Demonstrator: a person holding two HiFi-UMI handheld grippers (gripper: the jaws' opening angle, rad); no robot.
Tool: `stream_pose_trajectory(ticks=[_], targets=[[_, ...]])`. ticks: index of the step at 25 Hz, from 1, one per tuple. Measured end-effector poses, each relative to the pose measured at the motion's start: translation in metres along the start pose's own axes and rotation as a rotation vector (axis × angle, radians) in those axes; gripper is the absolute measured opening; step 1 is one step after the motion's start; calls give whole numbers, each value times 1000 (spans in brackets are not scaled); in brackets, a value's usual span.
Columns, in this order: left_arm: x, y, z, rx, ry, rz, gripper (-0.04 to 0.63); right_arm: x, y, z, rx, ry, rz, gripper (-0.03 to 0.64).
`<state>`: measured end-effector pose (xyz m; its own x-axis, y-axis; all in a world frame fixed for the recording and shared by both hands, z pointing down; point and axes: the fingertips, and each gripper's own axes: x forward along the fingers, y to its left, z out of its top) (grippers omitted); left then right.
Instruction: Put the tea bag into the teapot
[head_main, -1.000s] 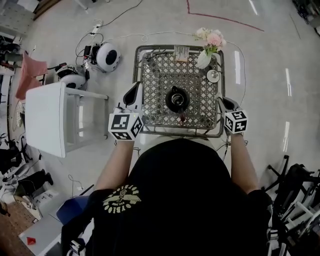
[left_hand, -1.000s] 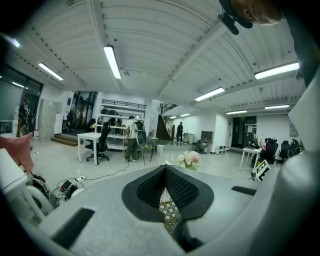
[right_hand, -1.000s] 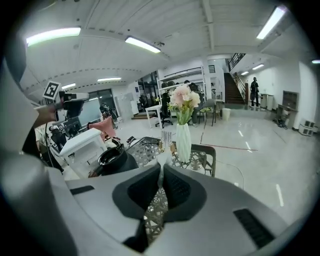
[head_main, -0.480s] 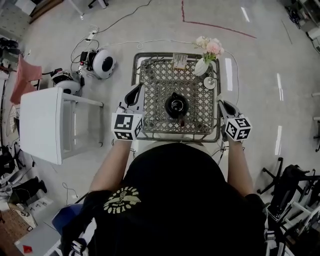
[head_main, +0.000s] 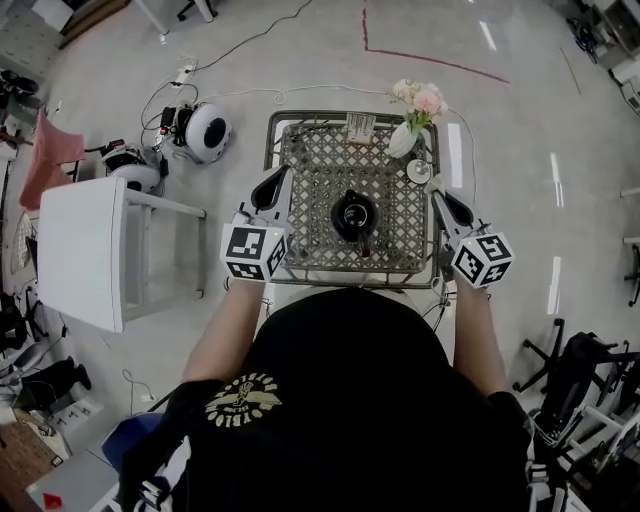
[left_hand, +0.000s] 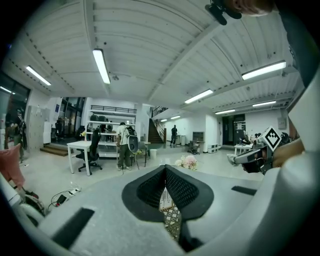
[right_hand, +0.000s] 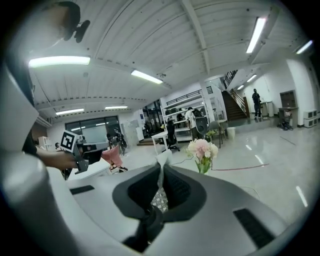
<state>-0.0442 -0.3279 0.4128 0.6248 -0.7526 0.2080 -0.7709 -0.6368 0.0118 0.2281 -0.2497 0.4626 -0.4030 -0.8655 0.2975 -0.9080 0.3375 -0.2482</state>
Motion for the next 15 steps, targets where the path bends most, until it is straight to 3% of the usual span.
stream_pose_trajectory(ticks=[8,15], targets=[[-16,21,9,-9,-23,57,-3,14,34,23,-66,-12,82,21],[-31,29,-5,-18,8,85,-3,34,72,24,-116,5,182,21]])
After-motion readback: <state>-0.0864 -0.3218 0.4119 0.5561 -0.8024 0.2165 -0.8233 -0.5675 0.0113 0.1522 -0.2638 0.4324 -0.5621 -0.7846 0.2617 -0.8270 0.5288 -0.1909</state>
